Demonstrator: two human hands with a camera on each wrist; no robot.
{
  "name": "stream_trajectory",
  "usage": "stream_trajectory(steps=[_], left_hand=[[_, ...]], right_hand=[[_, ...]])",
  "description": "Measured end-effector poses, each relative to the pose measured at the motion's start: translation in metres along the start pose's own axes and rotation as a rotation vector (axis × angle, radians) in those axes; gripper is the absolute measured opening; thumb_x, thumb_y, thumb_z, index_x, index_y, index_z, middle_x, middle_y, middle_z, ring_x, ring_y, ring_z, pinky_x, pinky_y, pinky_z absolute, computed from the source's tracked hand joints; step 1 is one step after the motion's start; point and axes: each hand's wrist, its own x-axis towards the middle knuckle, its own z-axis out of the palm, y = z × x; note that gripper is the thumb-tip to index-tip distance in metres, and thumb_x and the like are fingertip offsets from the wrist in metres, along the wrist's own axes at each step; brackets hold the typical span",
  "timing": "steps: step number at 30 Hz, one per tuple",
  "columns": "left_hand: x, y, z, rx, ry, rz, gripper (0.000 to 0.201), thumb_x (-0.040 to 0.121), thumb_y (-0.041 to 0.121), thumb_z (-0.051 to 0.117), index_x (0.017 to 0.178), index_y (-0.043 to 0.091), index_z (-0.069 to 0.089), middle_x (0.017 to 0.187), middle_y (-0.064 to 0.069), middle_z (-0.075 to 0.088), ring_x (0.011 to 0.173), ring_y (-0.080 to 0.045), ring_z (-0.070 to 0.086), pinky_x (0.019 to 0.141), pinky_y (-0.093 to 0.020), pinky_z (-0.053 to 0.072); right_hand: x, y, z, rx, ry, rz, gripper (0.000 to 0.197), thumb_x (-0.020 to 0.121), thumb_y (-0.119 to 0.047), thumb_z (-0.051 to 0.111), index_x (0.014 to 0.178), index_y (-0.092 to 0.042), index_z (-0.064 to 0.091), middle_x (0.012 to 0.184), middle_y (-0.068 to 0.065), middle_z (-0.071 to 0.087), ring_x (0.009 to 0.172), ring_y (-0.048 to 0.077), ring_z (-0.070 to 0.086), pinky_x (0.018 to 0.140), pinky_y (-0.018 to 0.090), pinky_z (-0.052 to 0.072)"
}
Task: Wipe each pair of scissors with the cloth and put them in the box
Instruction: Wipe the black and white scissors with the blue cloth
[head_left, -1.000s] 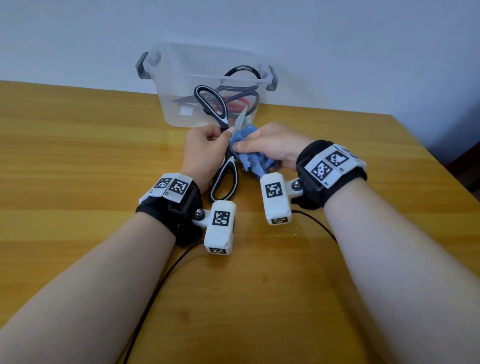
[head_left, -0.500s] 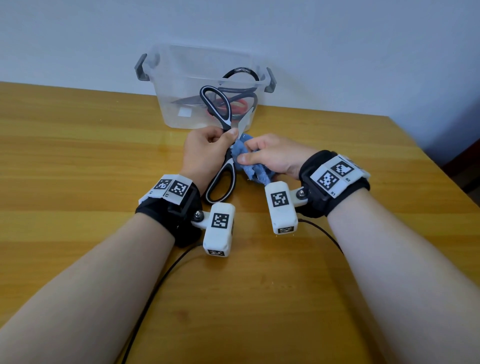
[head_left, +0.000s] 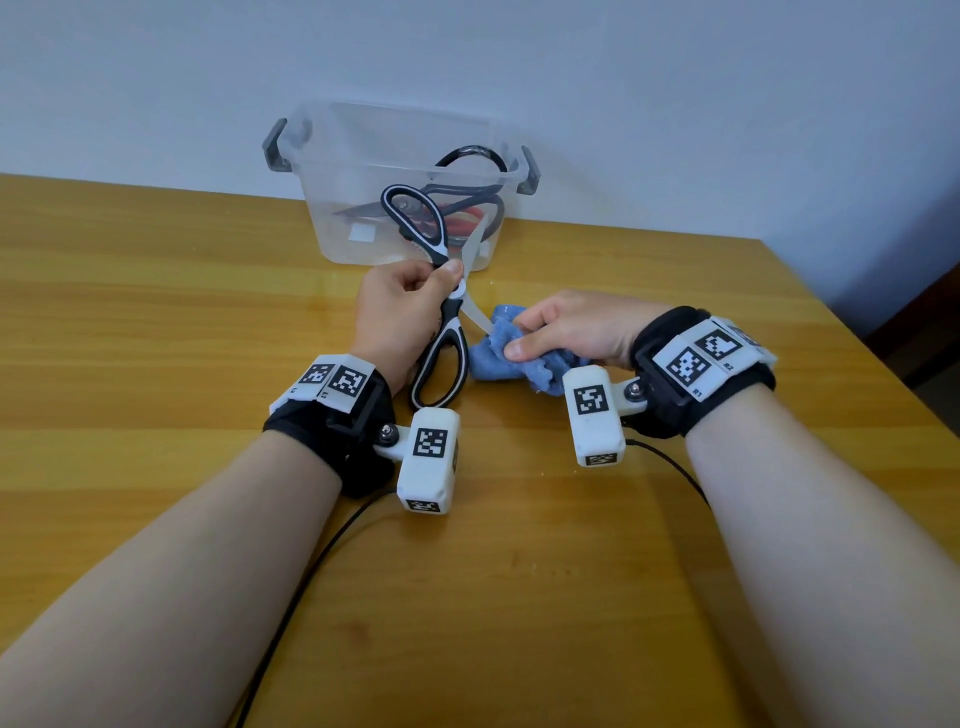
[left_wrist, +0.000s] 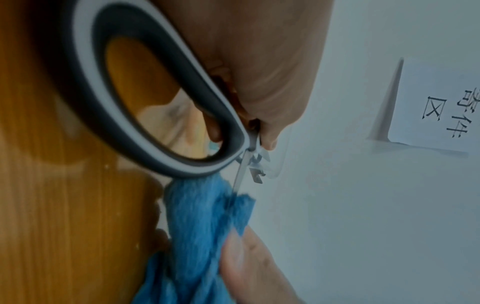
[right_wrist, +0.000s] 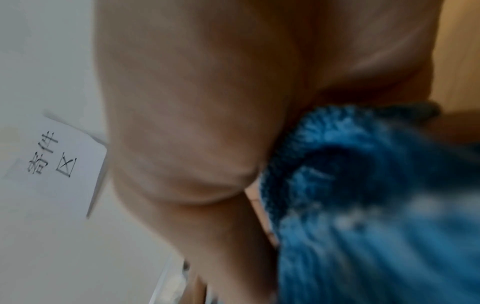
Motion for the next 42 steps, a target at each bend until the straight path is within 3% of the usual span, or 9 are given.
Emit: stream_trajectory(steps=[4,7,14,18,24,29,35,39,42], left_hand=[[0.001,-0.002,-0.001,-0.039,0.005,-0.019,0.056,0.095,0.037,0.068,0.077,-0.013,0.053,0.065,-0.010,0.038,0.059,-0.022,0.035,0.056,-0.033,0.030],[0.000,0.000,0.000,-0.017,-0.018,-0.034,0.047,0.096,0.037,0.068,0.073,-0.002,0.055,0.064,-0.011,0.040,0.058,-0.021,0.038,0.054,-0.031,0.032],[0.002,-0.001,0.000,-0.027,0.026,-0.058,0.040,0.099,0.034,0.064,0.069,0.016,0.046,0.061,-0.006,0.040,0.055,-0.019,0.038,0.053,-0.031,0.033],[0.004,-0.003,0.001,-0.009,0.048,-0.069,0.039,0.101,0.033,0.061,0.070,0.018,0.043,0.062,-0.002,0.041,0.060,-0.019,0.040,0.058,-0.034,0.035],[0.003,-0.004,0.002,0.054,0.005,-0.007,0.042,0.101,0.032,0.061,0.068,0.017,0.040,0.060,0.004,0.037,0.056,-0.012,0.035,0.056,-0.029,0.033],[-0.001,-0.001,0.003,0.109,-0.146,0.093,0.044,0.100,0.031,0.066,0.071,0.002,0.051,0.061,-0.004,0.040,0.056,-0.011,0.036,0.052,-0.020,0.031],[-0.004,0.000,0.001,0.044,-0.285,0.098,0.047,0.099,0.025,0.069,0.076,-0.014,0.056,0.065,-0.011,0.047,0.061,-0.018,0.039,0.055,-0.029,0.031],[-0.005,0.001,0.003,0.079,-0.313,0.048,0.029,0.096,0.026,0.073,0.078,0.003,0.072,0.067,-0.003,0.066,0.061,-0.011,0.056,0.057,-0.025,0.045],[-0.006,0.001,0.004,0.080,-0.310,0.029,0.020,0.093,0.021,0.077,0.074,0.017,0.073,0.065,0.010,0.068,0.060,-0.004,0.058,0.059,-0.018,0.045]], right_hand=[[-0.010,0.016,-0.016,0.025,0.071,0.040,0.027,0.092,-0.032,0.072,0.078,-0.011,0.066,0.066,0.005,0.059,0.057,0.015,0.054,0.067,0.029,0.043],[-0.003,0.022,-0.019,0.162,0.253,0.055,0.025,0.088,-0.032,0.076,0.070,-0.015,0.070,0.064,0.004,0.061,0.053,0.015,0.055,0.066,0.031,0.044],[0.000,0.020,-0.030,0.111,0.361,0.160,0.030,0.082,-0.032,0.072,0.061,-0.020,0.055,0.050,-0.004,0.055,0.047,0.016,0.051,0.053,0.024,0.038],[0.000,0.021,-0.033,0.092,0.373,0.202,0.031,0.079,-0.038,0.069,0.061,-0.018,0.054,0.056,0.001,0.057,0.062,0.025,0.060,0.060,0.028,0.040],[0.023,0.013,-0.018,0.611,0.509,0.055,0.031,0.091,-0.031,0.072,0.069,-0.013,0.061,0.046,0.006,0.055,0.036,0.016,0.047,0.040,0.020,0.034],[0.032,0.002,-0.002,1.014,0.246,-0.144,0.027,0.089,-0.026,0.074,0.101,-0.003,0.066,0.083,0.015,0.067,0.061,0.026,0.064,0.051,0.033,0.052],[0.040,0.010,0.017,1.008,0.198,-0.212,0.024,0.079,-0.025,0.074,0.089,-0.004,0.074,0.080,0.014,0.065,0.061,0.025,0.061,0.040,0.026,0.047],[0.055,0.018,0.023,0.963,0.342,-0.234,0.012,0.077,-0.025,0.079,0.072,-0.014,0.080,0.083,0.018,0.061,0.078,0.029,0.052,0.067,0.037,0.036],[0.058,0.020,0.026,0.935,0.424,-0.240,0.017,0.083,-0.024,0.076,0.069,-0.016,0.079,0.070,0.012,0.065,0.065,0.027,0.054,0.063,0.037,0.034]])
